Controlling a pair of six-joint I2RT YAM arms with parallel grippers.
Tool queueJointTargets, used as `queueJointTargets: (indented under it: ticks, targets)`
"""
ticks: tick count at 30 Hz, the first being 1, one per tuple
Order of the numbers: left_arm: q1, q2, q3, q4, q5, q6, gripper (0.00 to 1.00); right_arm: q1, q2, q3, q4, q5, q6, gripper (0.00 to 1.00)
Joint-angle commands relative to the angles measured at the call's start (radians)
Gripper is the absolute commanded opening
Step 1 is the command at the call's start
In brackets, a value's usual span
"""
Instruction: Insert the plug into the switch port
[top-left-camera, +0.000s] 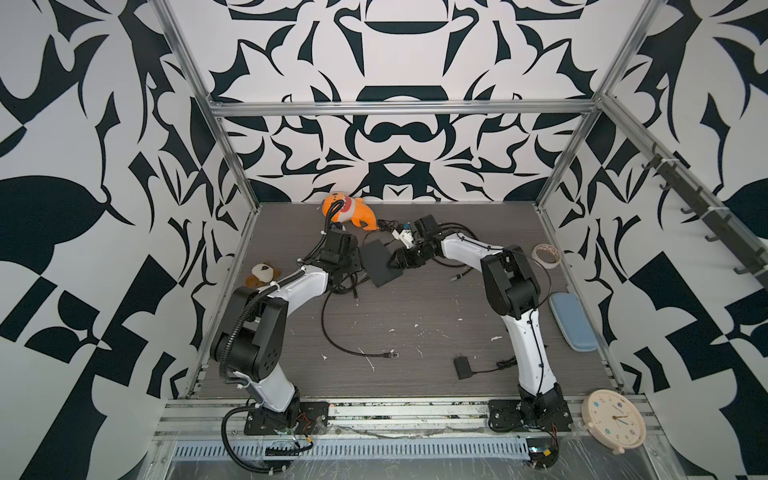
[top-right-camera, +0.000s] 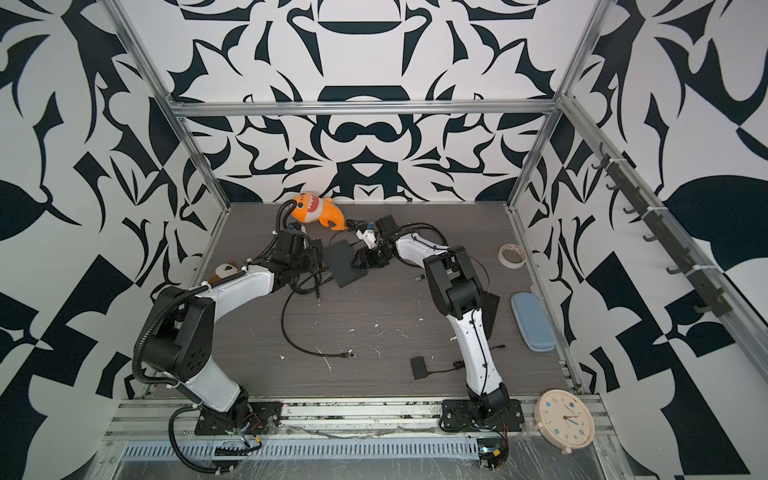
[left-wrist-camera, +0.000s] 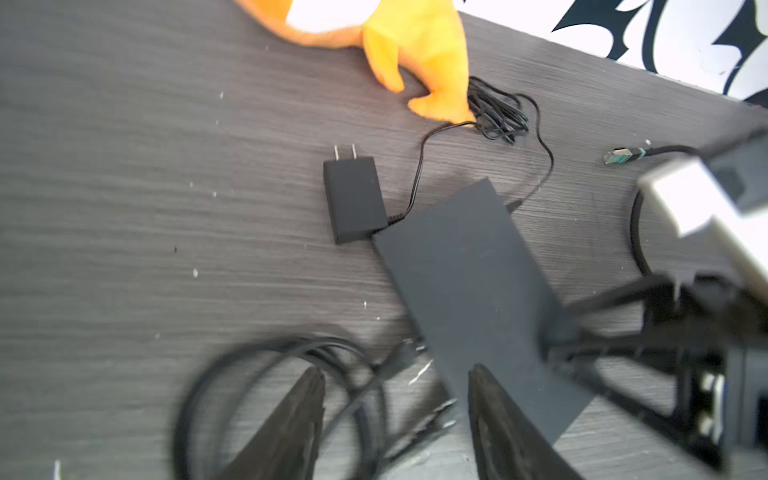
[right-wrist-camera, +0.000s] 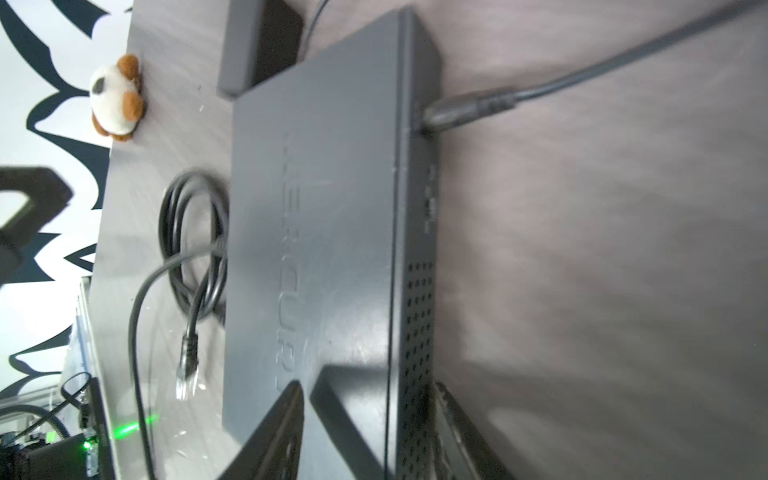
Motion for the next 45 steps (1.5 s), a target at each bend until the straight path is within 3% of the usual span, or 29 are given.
queueJointTargets:
  ticks: [1,6,14,20,25,31,38,40,43,44,45]
  targets:
    - [0.018,0.031,0.056,-0.09,0.017,-0.086,0.59,0.126,-0.048,-0.077,0.123,0.075,0.175,0.51]
    - [0.042,0.023,0.03,-0.073,-0.016,-0.134,0.6,0.209,-0.074,-0.203,0.359,0.145,0.359,0.51]
    - [0.089,0.028,0.038,-0.082,-0.033,-0.129,0.6,0.247,0.007,-0.127,0.557,0.026,0.501,0.52]
    - [0.088,0.003,0.024,-0.092,-0.009,-0.101,0.59,0.158,-0.214,-0.229,0.3,0.099,0.29,0.53]
    - [0.059,-0.014,0.007,-0.03,0.082,-0.083,0.56,0.016,-0.432,-0.364,0.139,0.183,0.158,0.55]
    - [-0.097,0.013,0.061,-0.058,0.032,-0.054,0.56,-0.156,-0.582,-0.49,-0.028,0.335,0.074,0.55]
    - [-0.304,0.085,0.113,-0.063,-0.024,-0.066,0.56,-0.24,-0.783,-0.594,-0.195,0.696,0.09,0.57]
    - [-0.338,0.102,0.114,-0.053,-0.033,-0.085,0.56,-0.279,-0.84,-0.634,-0.224,0.79,0.135,0.6]
    - [-0.365,0.115,0.094,-0.017,-0.031,-0.119,0.56,-0.384,-0.904,-0.708,-0.256,0.813,0.192,0.68]
    - [-0.37,0.116,0.082,0.0,-0.028,-0.127,0.56,-0.431,-0.92,-0.73,-0.279,0.851,0.209,0.78]
    - [-0.372,0.113,0.067,0.017,-0.025,-0.136,0.56,-0.471,-0.935,-0.755,-0.289,0.855,0.216,0.99]
